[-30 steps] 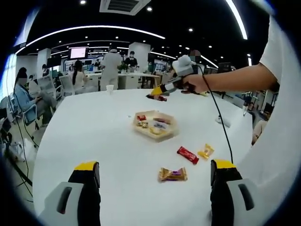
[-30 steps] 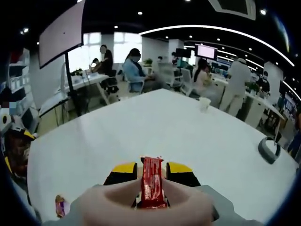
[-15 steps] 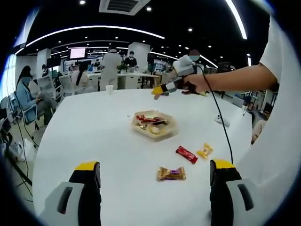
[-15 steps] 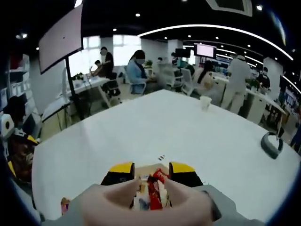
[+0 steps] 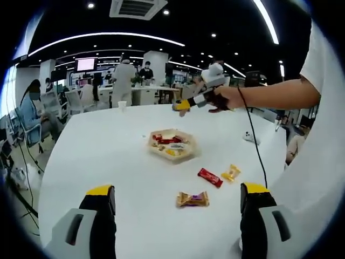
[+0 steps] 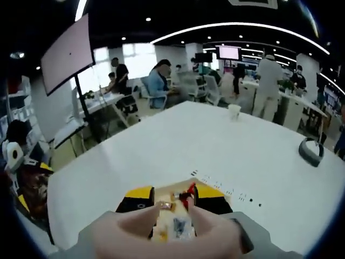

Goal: Place the target food into the container with the food tongs after gripping and lifting it, then release it inside without dropping or visibly crushing the food.

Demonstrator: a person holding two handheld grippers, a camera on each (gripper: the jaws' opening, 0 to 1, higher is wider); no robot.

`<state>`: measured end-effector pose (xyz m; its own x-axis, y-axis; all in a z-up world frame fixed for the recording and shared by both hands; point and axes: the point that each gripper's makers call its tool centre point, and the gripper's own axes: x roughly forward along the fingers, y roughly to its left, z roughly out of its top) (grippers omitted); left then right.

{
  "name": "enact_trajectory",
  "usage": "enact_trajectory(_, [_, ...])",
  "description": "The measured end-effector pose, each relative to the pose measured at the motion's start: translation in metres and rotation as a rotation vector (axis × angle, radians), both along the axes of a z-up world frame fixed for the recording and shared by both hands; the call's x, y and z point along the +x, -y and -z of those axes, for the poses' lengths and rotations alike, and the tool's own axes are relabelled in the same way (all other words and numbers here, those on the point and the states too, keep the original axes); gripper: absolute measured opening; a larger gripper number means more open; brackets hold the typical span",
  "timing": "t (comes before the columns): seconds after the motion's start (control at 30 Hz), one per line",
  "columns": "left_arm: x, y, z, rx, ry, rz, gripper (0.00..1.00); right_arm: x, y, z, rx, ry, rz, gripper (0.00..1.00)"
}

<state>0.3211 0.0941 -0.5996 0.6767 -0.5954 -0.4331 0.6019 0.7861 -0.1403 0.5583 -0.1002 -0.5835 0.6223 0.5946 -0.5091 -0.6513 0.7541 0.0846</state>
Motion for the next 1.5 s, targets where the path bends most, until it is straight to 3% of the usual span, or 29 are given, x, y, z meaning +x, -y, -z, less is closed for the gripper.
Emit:
enact_trajectory(0.33, [-0.009,0.004,-0.007,0.008,0.027,0.033,0.97,-0.031,0.008,-0.01,0.002,0.035,0.029,0.27])
enact_trajectory(0.4, [-0.011,0.006,-0.008,0.008,0.031,0.041,0.97,-0.038,0.011,-0.011,-0.021,0.069,0.037,0.27])
enact_trajectory(0.57, [-0.016,0.011,-0.006,0.013,0.031,0.078,0.97,-0.062,0.017,-0.005,-0.003,0.042,0.059,0.27])
enact_trajectory(0.7, [-0.015,0.017,-0.008,0.014,0.037,0.105,0.97,-0.08,0.028,-0.009,0.002,0.054,0.084,0.28])
enact_trajectory(0.8, [-0.014,0.021,-0.01,0.01,0.044,0.12,0.97,-0.093,0.036,-0.012,-0.044,0.075,0.08,0.28])
enact_trajectory(0.9, [-0.015,0.028,-0.007,0.006,0.041,0.138,0.96,-0.107,0.042,-0.02,-0.004,0.082,0.106,0.28])
enact_trajectory(1.13, [-0.019,0.061,0.001,0.005,0.021,0.218,0.96,-0.142,0.064,-0.02,-0.012,0.092,0.141,0.28])
enact_trajectory(1.27, [-0.024,0.083,-0.004,0.013,0.026,0.255,0.96,-0.16,0.077,-0.018,0.01,0.096,0.158,0.28])
enact_trajectory(1.5, [-0.029,0.111,-0.007,0.033,0.028,0.239,0.95,-0.195,0.091,-0.008,0.044,0.095,0.13,0.28])
